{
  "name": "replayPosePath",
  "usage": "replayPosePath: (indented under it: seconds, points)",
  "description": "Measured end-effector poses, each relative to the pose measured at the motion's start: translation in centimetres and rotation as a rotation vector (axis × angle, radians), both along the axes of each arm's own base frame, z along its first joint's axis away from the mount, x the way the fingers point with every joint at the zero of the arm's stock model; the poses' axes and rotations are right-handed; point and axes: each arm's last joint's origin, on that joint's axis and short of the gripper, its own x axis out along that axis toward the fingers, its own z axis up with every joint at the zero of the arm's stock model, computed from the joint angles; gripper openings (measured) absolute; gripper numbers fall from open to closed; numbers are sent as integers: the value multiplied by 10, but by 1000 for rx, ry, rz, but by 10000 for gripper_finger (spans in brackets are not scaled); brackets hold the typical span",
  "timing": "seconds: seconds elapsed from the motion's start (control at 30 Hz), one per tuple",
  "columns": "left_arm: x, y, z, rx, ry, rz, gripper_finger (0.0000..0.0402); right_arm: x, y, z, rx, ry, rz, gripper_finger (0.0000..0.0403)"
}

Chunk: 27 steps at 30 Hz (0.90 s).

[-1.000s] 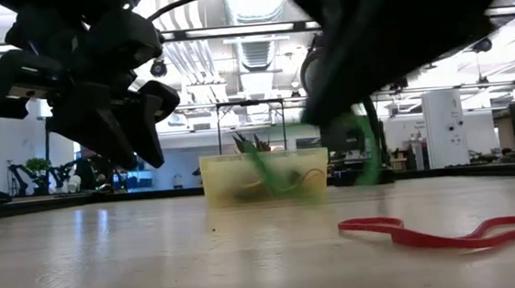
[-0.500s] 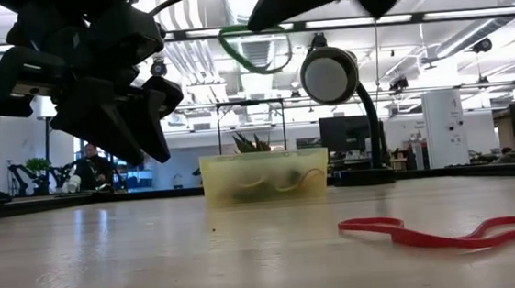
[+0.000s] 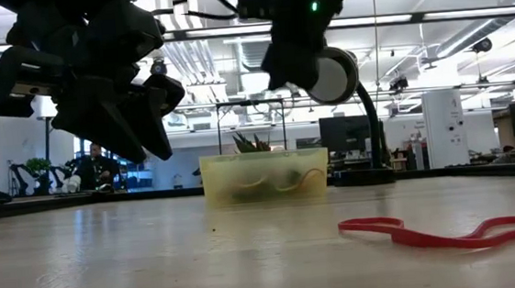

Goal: Pick and place rubber bands into bin
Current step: Put the green rubber band in the yellow bin

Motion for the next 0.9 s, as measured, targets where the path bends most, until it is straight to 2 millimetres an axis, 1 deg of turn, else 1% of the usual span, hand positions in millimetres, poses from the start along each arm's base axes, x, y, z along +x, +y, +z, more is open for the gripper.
replayPosePath:
  seconds: [0.13,0.37,0.57,0.67,0.9]
  points:
    - [0,0,0,-1,0,-2,144,-1,-25,-8,47,16,-74,8]
    - [1,-1,1,-3,-9,-2,144,-10,-46,-29,66,63,-139,8]
    - [2,-1,2,-8,-29,-2,144,-19,-57,-45,91,102,-177,8]
    - [2,-1,2,-8,-29,-2,144,-19,-61,-48,128,105,-179,8]
    - [2,-1,2,-8,-27,-2,144,-18,-66,-50,180,53,-206,8]
